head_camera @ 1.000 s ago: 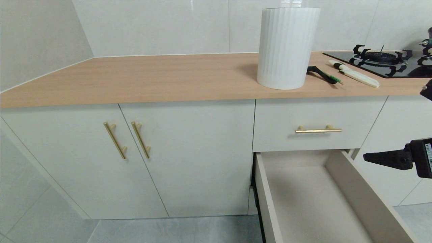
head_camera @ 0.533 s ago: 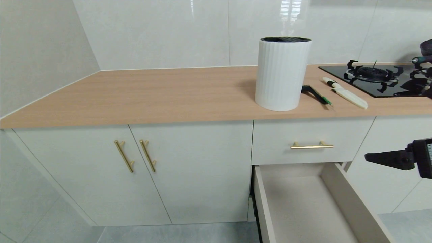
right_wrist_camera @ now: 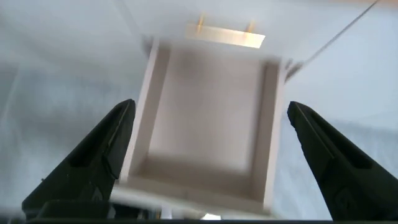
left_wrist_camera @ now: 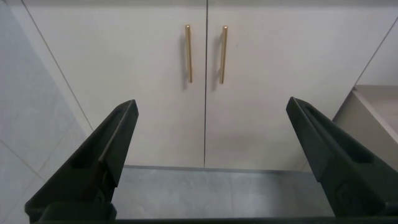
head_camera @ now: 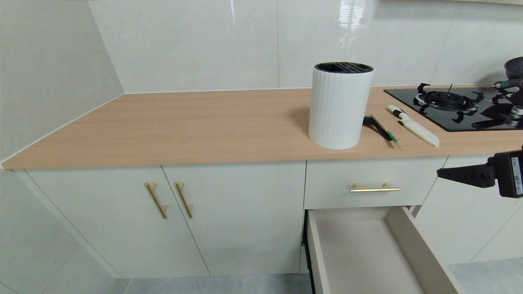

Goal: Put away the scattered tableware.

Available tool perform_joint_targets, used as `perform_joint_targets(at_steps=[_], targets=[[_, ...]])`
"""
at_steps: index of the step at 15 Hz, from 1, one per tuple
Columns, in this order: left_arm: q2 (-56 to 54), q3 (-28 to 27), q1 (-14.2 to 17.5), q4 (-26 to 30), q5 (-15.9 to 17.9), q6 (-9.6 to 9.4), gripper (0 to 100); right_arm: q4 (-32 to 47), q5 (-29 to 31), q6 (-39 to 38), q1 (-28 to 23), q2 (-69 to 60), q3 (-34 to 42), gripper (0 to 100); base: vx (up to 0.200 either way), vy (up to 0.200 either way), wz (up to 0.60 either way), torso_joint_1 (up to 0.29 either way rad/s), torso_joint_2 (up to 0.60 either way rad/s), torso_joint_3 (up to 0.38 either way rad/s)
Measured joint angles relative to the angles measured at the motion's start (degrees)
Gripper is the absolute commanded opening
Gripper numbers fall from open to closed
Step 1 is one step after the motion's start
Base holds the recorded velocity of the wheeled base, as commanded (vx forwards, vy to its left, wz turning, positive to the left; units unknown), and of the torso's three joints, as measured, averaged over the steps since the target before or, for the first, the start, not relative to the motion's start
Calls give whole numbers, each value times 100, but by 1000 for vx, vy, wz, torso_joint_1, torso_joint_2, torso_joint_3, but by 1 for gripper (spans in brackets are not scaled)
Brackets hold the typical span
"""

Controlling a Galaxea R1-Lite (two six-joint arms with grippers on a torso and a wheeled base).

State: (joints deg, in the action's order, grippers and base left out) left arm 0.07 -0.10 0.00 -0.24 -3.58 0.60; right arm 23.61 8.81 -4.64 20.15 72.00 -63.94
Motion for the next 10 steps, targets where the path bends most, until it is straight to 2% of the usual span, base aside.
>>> perform_joint_targets(at_steps=[7,10], targets=[[0,0,0,2,2,0,100,-227,38,-110,-767,2219,-2032,100,0,0,0,0,0,0],[0,0,0,2,0,0,100,-293,166,-380,-1023,3170,-2622,100,0,0,0,0,0,0]])
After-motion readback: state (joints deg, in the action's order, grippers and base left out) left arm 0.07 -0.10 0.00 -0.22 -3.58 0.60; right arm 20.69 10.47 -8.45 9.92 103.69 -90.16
